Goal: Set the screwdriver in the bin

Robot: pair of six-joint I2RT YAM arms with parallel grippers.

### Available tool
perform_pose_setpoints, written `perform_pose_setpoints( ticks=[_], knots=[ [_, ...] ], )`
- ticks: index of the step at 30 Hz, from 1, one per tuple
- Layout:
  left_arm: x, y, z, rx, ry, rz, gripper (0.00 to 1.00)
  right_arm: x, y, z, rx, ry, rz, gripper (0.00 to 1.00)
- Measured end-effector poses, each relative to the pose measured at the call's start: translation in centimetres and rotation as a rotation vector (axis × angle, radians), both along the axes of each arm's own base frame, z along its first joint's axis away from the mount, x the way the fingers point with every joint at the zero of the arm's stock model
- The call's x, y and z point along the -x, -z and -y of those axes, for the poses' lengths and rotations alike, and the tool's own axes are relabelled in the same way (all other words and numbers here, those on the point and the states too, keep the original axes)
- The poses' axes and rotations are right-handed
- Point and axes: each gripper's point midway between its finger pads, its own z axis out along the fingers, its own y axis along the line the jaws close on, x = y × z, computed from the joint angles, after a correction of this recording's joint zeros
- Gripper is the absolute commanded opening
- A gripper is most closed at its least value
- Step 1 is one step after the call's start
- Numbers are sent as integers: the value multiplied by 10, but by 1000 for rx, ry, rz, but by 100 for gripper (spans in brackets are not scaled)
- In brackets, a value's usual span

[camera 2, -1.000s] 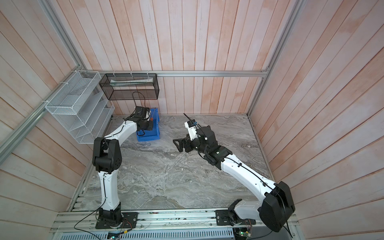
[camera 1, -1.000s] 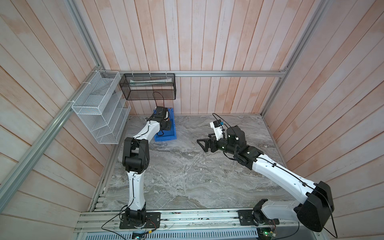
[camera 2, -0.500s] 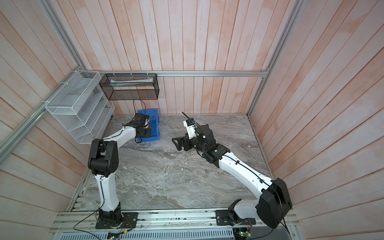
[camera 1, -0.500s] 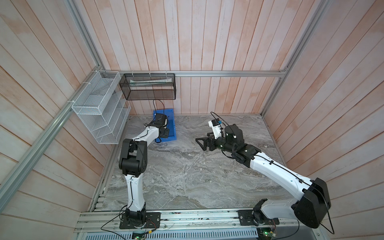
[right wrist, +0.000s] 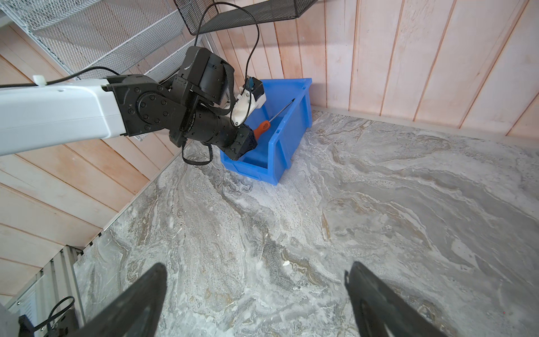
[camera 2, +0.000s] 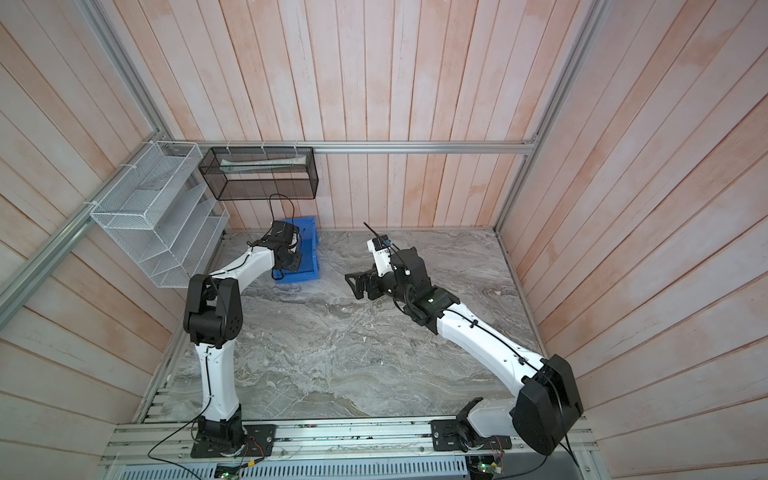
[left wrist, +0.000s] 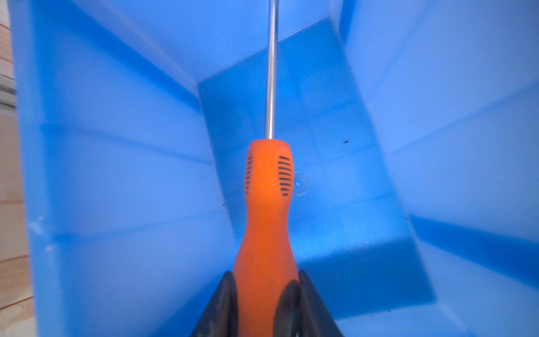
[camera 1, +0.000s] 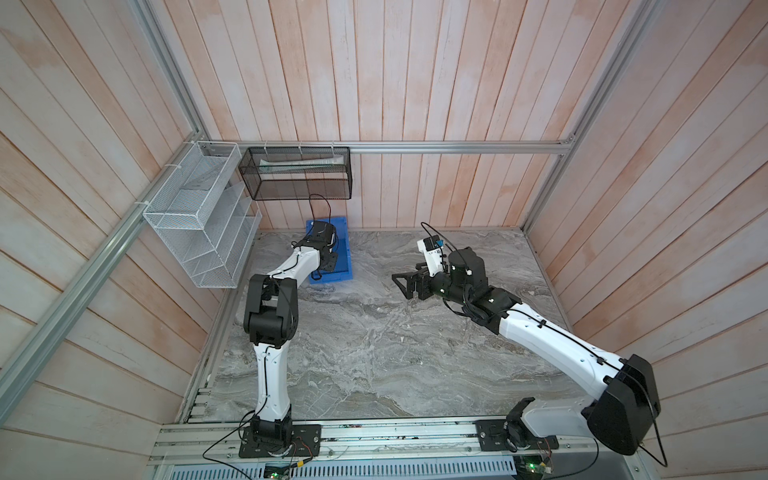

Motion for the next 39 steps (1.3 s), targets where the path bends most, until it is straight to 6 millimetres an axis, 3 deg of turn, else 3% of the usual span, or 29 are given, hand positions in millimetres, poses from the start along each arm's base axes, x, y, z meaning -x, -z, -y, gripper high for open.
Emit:
perform_pose_setpoints(
  ticks=[4,6,11,14,15,21,27,30,33,36,39],
  knots=[
    [5,3,-4,-24,-3,-23,27,-1,0,1,3,3,3,98],
    [6,3,-6,-36,-2,-27,35,-1,0,1,4,4,3,98],
    [8,-3,-6,-42,6,-19,67,-2,0,2,9,11,7,98],
    [7,-16,-5,-25,0,6,82,-3,1,3,16,20,11,98],
    [7,-20,-5,-20,-4,15,99,-3,0,4,17,21,13,98],
    [10,-74,1,44,-6,124,100,-3,-9,10,16,47,40,98],
    [42,-146,11,179,20,300,100,-6,-13,30,25,144,80,98],
    [65,-173,17,265,40,388,100,-10,-10,50,36,247,103,98],
    [93,-189,18,326,49,470,100,-15,-4,82,43,405,118,98],
    [120,-197,11,354,32,560,100,-26,9,129,48,617,113,98],
    [140,-192,-2,360,-22,641,100,-32,32,183,74,835,103,98]
  ],
)
